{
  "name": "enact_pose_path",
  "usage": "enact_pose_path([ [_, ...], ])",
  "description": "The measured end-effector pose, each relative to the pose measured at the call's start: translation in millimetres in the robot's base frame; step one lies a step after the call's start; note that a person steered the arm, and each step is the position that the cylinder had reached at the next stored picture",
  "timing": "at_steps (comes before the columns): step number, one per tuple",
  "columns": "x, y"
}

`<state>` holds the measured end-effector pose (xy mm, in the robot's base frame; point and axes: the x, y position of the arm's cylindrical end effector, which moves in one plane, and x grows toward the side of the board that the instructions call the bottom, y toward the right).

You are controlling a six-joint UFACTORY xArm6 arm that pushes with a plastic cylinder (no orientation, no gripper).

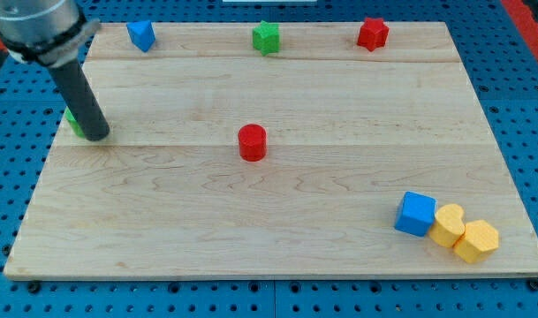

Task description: Push the green circle towards the center left

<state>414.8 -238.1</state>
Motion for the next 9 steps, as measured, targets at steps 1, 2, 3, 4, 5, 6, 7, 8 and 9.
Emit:
enact_pose_path([
  [1,10.5,-0.8],
  [2,60.8,-8.9],
  [3,78.8,-66.8],
  [4,78.8,-66.8],
  [5,40.8,-66.8],
  [6,1.9,-66.7],
  [7,-8.7,-64.9],
  [8,-49.5,-66.3],
  [9,-48.3,-38.8],
])
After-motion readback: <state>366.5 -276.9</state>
